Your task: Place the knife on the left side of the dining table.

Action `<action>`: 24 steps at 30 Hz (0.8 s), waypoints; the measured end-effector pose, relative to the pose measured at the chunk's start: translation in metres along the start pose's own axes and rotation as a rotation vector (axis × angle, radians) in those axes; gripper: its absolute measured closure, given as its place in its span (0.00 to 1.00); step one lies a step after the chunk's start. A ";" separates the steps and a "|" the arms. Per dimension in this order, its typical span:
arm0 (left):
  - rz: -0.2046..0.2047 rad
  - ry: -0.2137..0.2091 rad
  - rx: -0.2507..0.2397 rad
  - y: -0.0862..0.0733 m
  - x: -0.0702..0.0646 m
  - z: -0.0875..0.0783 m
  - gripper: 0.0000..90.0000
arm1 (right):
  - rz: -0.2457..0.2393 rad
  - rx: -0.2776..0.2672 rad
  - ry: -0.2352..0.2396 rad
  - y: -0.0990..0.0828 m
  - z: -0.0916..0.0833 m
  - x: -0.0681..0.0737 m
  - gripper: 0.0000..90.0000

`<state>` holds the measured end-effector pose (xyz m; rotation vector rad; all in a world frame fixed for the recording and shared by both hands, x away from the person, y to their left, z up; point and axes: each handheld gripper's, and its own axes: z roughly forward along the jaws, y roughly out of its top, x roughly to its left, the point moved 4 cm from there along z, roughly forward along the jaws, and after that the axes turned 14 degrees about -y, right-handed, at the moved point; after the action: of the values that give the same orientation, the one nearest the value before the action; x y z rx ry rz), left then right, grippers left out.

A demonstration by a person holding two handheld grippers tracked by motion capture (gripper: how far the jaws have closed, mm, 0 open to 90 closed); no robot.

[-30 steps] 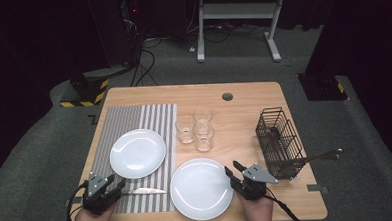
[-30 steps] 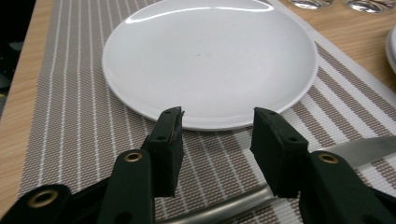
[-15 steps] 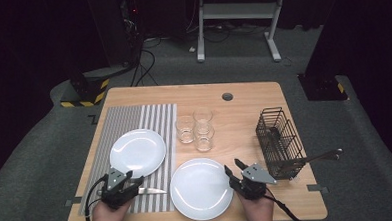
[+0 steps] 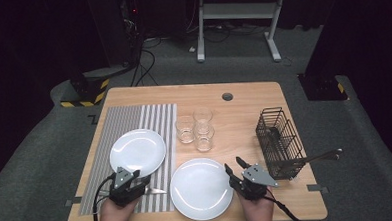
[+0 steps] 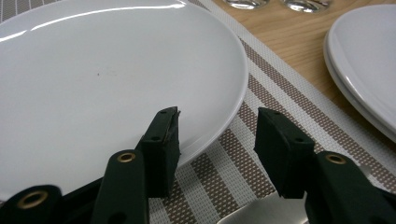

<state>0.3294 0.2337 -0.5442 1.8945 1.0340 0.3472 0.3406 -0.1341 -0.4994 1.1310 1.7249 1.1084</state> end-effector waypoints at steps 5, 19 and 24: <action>-0.003 -0.015 -0.016 -0.001 -0.001 -0.002 0.55 | -0.024 -0.008 -0.032 0.009 0.001 0.003 0.57; -0.010 -0.041 -0.045 -0.004 -0.003 -0.005 0.53 | 0.008 -0.001 -0.031 0.044 0.002 -0.003 0.56; 0.009 -0.033 -0.035 -0.004 -0.004 -0.004 0.52 | -0.011 -0.013 -0.054 0.060 0.001 -0.006 0.57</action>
<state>0.3228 0.2336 -0.5445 1.8684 0.9918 0.3353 0.3593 -0.1257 -0.4430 1.1321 1.6778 1.0717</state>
